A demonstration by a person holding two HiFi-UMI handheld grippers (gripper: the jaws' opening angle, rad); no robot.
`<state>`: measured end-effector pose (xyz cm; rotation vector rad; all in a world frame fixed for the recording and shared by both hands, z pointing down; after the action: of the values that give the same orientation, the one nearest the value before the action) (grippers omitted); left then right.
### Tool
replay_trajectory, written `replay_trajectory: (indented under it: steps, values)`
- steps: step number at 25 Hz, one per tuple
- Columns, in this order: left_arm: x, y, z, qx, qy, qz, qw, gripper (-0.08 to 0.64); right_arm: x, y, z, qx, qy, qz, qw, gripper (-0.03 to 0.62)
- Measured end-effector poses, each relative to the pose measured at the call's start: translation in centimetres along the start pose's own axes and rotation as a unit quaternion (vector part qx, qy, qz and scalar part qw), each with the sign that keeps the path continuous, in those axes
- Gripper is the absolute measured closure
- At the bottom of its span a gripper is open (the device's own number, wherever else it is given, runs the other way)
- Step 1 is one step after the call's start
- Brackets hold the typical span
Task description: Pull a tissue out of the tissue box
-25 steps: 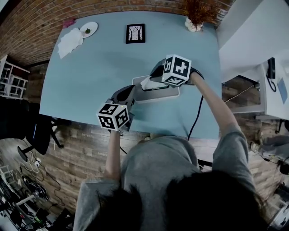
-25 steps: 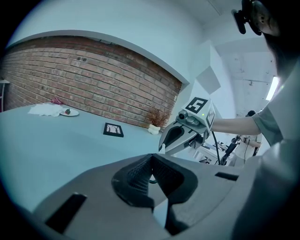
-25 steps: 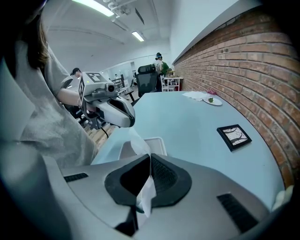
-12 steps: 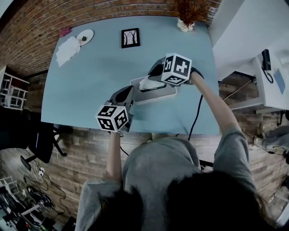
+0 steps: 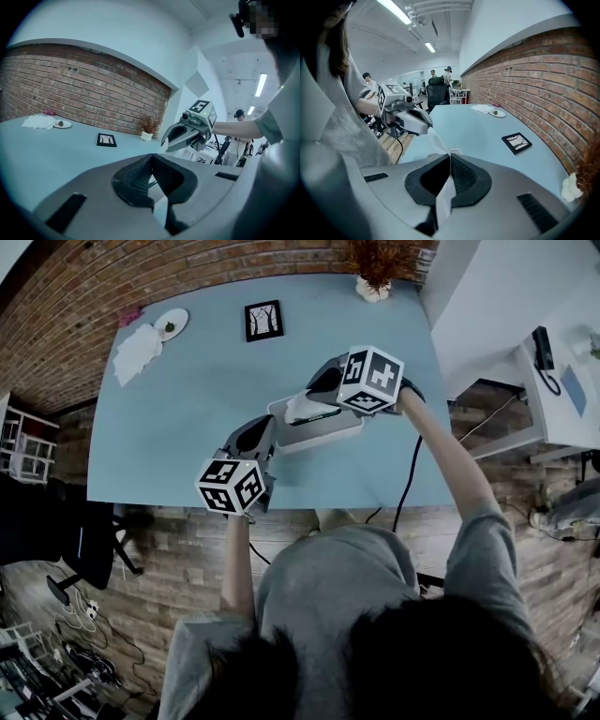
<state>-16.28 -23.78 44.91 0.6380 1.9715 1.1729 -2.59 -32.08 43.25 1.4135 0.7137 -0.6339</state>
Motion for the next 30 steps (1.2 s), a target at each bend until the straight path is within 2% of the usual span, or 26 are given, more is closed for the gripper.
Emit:
replay_trajectory:
  steps: [12,19,24,30]
  values:
    - [3.1,0.3,1.2,-0.015,0.008,0.017,0.9997,0.557,2.5,-0.8,-2.6,-0.035,0.063,0.047,0.996,0.589]
    - [4.5,0.7,2.3,-0.021,0.017,0.022,0.9994,0.557,3.7,-0.8,-4.8,-0.048,0.087,0.083,0.992,0.589]
    - [5.7,0.8,3.1,-0.024,0.016,0.029,0.9992,0.557,4.8,-0.8,-6.4,-0.069,0.117,0.122,0.983,0.589]
    - [6.8,1.3,4.6,-0.029,0.014,0.035,0.9988,0.557,6.3,-0.4,-8.9,-0.098,0.156,0.181,0.966,0.589]
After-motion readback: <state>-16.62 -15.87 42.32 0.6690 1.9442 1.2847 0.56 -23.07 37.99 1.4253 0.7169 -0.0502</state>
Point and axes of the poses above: the fingertips, and each gripper's own axes: x backward along the fingers, z to its right, y out of its underside, the point moved 6 cm from there along x, backward along the fingers, and after that the axes turned 5 degrees about -z, right-handed, at the moved point
